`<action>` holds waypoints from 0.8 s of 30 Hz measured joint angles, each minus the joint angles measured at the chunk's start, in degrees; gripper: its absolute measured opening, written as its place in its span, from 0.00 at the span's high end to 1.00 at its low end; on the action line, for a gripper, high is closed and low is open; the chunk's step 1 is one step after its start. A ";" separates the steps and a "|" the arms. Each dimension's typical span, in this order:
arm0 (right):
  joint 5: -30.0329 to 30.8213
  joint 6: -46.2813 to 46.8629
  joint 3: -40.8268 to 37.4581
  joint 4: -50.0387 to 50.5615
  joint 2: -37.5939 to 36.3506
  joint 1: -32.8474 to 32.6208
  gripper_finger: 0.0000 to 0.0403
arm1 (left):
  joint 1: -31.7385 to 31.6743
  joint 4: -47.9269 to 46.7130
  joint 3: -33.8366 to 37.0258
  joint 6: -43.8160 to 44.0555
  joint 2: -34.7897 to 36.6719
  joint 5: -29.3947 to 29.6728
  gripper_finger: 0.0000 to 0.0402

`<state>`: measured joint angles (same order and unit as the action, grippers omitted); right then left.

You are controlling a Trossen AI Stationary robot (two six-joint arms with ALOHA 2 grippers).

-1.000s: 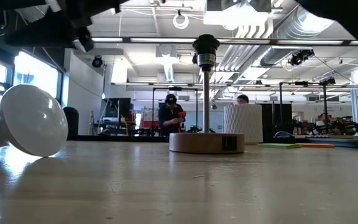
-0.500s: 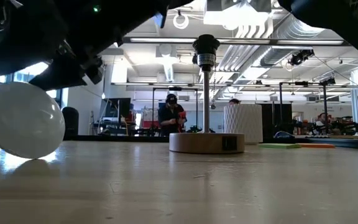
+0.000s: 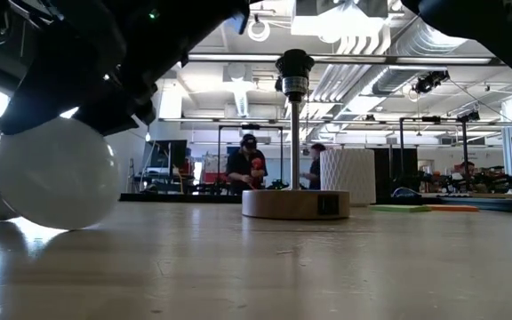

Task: Screw lightbulb
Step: Insert the white lightbulb into the brown lamp

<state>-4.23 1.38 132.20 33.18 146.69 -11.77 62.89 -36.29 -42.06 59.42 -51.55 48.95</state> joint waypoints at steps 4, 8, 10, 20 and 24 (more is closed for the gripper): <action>-0.85 -0.90 0.00 2.83 0.00 -0.07 0.24 | 0.00 -0.12 0.00 -0.02 0.00 0.34 1.00; -2.14 -2.99 0.00 5.43 -0.14 0.00 0.28 | -0.02 -0.41 0.00 -0.09 0.00 1.06 1.00; -2.57 -3.72 0.00 7.12 -0.35 -0.09 0.30 | -0.02 -0.41 0.00 -0.63 0.00 1.33 1.00; 0.16 -6.40 -0.31 23.25 -3.30 -2.20 0.42 | -0.02 -0.43 0.00 -1.59 -0.04 3.08 1.00; 1.95 -6.83 -0.24 28.75 -4.43 -3.96 0.50 | -0.03 -0.32 0.00 -2.12 -0.67 4.06 1.00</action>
<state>-2.28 -5.45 131.96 61.93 142.26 -15.73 62.86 -36.61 -42.06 57.30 -52.21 53.01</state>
